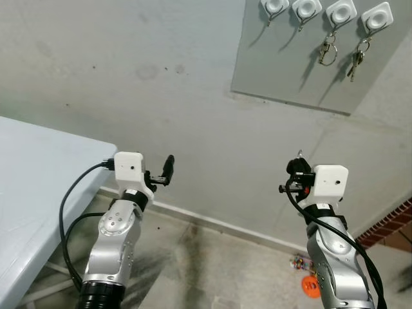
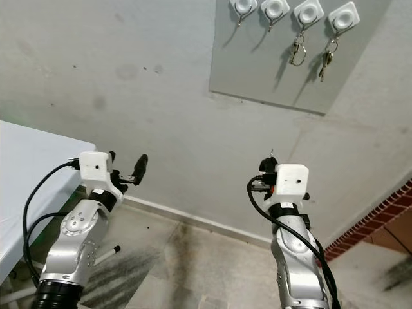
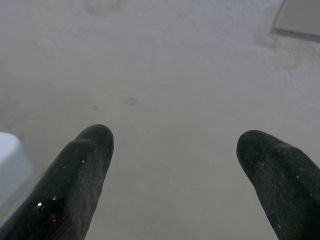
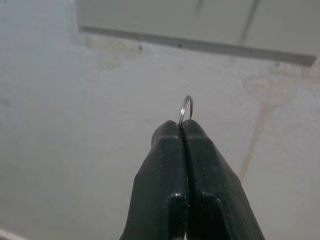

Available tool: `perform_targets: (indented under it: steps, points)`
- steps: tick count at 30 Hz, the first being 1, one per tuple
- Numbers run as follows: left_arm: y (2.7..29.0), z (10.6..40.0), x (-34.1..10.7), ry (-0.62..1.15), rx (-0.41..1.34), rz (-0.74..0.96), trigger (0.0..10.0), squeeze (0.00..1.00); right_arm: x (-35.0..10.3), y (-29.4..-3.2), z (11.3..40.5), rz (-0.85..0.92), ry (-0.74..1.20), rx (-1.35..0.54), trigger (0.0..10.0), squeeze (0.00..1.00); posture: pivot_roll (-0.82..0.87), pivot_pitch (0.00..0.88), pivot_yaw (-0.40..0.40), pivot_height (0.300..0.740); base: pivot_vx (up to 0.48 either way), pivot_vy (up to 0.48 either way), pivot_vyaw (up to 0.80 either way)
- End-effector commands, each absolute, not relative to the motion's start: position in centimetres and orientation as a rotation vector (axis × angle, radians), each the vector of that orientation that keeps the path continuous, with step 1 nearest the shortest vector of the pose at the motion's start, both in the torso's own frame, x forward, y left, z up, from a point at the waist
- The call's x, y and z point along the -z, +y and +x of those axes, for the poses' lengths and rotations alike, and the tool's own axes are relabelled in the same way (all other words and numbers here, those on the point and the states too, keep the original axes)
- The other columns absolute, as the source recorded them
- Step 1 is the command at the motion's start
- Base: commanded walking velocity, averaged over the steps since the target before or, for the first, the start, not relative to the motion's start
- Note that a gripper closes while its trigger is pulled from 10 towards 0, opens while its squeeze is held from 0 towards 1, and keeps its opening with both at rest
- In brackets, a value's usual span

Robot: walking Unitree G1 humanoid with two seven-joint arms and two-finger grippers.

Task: Hang keys on a hook

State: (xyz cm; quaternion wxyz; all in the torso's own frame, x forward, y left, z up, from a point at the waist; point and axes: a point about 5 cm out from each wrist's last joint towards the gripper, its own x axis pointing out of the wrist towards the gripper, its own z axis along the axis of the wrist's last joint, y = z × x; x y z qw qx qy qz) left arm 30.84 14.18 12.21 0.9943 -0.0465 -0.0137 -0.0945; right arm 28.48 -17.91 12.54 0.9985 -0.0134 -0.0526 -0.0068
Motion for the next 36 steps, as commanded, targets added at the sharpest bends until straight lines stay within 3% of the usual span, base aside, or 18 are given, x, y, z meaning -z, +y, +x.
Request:
perform_targets:
  steps: [1,27,36]
  points:
    - [14.57,30.72,-12.39,-0.035,0.185,-0.079,10.0,0.0,-12.88,-17.56,28.42,-0.023,-0.118,0.001,10.0,0.0,0.01,0.09,-0.017,0.74,0.292,0.0,0.0]
    - [14.58,30.56,-12.4,-0.038,0.187,-0.085,10.0,0.0,-12.69,-17.43,28.3,-0.023,-0.108,-0.004,10.0,0.0,0.01,0.091,-0.016,0.74,0.291,0.0,0.0]
    - [14.28,30.44,-13.1,-0.071,0.21,-0.086,10.0,0.0,-12.63,-17.51,28.39,-0.017,-0.09,-0.012,10.0,0.0,0.01,0.106,-0.02,0.74,0.0,0.0,0.0]
